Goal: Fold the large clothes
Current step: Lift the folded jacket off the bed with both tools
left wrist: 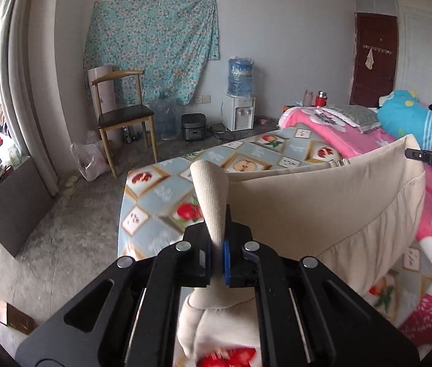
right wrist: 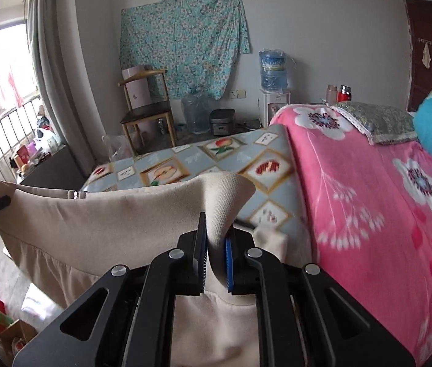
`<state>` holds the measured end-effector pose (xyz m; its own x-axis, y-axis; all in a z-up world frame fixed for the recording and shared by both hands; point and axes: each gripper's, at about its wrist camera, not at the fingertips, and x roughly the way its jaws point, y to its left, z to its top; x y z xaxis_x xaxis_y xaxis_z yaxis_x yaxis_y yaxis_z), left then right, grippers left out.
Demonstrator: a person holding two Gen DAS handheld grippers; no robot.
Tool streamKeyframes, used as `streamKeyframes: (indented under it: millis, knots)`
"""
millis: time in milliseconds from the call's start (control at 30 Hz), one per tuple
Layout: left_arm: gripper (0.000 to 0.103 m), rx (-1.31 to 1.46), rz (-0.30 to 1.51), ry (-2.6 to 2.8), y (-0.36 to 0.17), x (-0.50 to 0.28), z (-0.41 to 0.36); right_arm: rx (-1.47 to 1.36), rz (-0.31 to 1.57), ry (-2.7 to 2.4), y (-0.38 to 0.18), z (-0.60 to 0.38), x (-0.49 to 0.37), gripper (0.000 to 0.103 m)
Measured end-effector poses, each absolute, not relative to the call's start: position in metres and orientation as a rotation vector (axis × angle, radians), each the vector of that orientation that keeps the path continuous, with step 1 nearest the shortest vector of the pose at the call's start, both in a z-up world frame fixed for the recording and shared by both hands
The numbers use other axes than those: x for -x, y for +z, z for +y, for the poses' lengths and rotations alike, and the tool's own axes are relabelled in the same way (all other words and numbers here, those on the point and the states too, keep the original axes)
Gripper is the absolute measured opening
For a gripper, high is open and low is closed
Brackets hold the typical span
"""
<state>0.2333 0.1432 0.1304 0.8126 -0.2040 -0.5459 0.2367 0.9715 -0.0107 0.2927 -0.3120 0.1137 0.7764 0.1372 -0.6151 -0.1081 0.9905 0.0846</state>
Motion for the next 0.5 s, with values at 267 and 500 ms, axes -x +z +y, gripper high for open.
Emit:
streamKeyframes:
  millis: [267, 500]
  knots:
    - [0.005, -0.089, 0.858, -0.199, 0.032, -0.397, 0.136, 0.021, 0.902, 0.073, 0.012, -0.305, -0.428, 0.009]
    - [0.007, -0.044, 0.952, -0.204, -0.025, -0.423, 0.148, 0.024, 0.983, 0.077, -0.030, -0.307, -0.448, 0.011]
